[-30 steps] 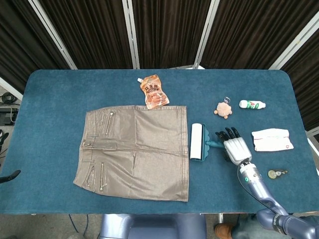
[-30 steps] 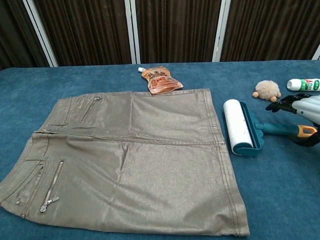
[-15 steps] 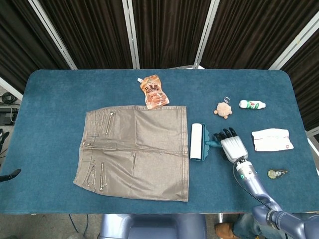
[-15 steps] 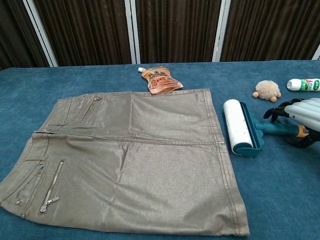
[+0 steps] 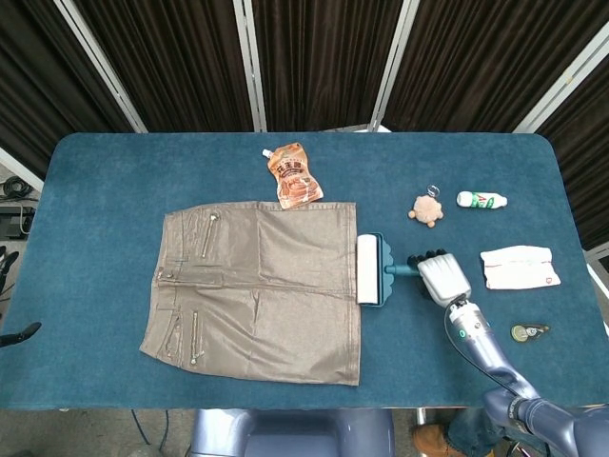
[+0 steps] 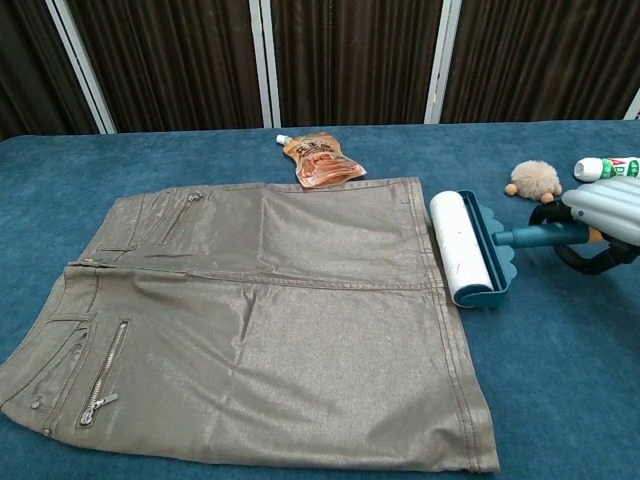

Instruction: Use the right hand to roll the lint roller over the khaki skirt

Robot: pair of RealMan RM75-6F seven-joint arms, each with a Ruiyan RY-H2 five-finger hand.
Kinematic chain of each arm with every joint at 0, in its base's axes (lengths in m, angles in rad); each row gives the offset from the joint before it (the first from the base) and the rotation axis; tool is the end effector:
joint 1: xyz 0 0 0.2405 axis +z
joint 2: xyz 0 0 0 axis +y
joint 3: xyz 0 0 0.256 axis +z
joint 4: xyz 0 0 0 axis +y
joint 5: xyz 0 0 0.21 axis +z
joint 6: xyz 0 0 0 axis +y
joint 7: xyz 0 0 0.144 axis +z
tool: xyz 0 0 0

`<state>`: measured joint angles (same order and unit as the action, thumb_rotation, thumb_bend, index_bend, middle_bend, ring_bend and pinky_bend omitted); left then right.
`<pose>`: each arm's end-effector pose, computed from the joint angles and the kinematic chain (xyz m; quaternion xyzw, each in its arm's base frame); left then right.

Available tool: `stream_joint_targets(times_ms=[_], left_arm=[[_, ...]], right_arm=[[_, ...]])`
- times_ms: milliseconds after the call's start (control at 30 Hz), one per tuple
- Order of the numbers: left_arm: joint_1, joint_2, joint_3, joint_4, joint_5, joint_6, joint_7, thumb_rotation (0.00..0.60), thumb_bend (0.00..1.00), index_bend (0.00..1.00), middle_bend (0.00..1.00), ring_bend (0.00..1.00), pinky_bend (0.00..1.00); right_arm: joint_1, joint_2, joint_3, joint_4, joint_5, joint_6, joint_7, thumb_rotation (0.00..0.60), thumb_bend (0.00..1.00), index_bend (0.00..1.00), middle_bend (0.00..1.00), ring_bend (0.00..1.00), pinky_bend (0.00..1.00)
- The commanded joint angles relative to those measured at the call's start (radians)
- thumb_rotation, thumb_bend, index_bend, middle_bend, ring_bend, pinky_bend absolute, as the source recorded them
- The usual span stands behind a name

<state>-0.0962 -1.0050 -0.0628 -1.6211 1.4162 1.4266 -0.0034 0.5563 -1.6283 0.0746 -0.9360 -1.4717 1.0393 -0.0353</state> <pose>-0.3275 0.1874 0.1957 -0.5928 -0.3840 -0.3393 0.6213 -0.2837 -0.3408 0.0052 0.7523 -0.3011 0.3100 0.4972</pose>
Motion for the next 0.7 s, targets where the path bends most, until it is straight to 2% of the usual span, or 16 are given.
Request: stream_joint_targets(times_ms=[33, 100, 233, 433, 533, 700], left_arm=[[0.002, 0.005, 0.001, -0.004, 0.007, 0.007, -0.008, 0.600, 0.00, 0.00, 0.00, 0.00, 0.00], [0.004, 0.008, 0.001, -0.007, 0.013, 0.013, -0.014, 0.600, 0.00, 0.00, 0.00, 0.00, 0.00], [0.006, 0.015, 0.004, -0.012, 0.026, 0.019, -0.026, 0.600, 0.00, 0.00, 0.00, 0.00, 0.00], [0.007, 0.021, 0.010, -0.015, 0.042, 0.024, -0.040, 0.600, 0.00, 0.00, 0.00, 0.00, 0.00], [0.007, 0.023, 0.010, -0.010, 0.041, 0.023, -0.050, 0.600, 0.00, 0.00, 0.00, 0.00, 0.00], [0.003, 0.026, 0.010, 0.001, 0.035, 0.011, -0.067, 0.600, 0.00, 0.00, 0.00, 0.00, 0.00]], right_arm=[[0.017, 0.055, 0.000, -0.076, -0.044, 0.042, 0.005, 0.600, 0.80, 0.47, 0.53, 0.38, 0.39], [0.027, 0.081, 0.005, -0.120, -0.062, 0.059, -0.010, 0.600, 0.82, 0.47, 0.53, 0.39, 0.39], [0.062, 0.153, 0.026, -0.273, -0.082, 0.058, -0.076, 0.600, 0.85, 0.48, 0.53, 0.39, 0.39], [0.128, 0.230, 0.064, -0.519, -0.051, -0.031, -0.240, 0.600, 0.90, 0.48, 0.53, 0.39, 0.40], [0.162, 0.235, 0.075, -0.614, -0.023, -0.082, -0.338, 0.600, 0.92, 0.48, 0.53, 0.39, 0.40], [0.214, 0.197, 0.080, -0.692, 0.057, -0.167, -0.498, 0.600, 0.94, 0.48, 0.53, 0.39, 0.41]])
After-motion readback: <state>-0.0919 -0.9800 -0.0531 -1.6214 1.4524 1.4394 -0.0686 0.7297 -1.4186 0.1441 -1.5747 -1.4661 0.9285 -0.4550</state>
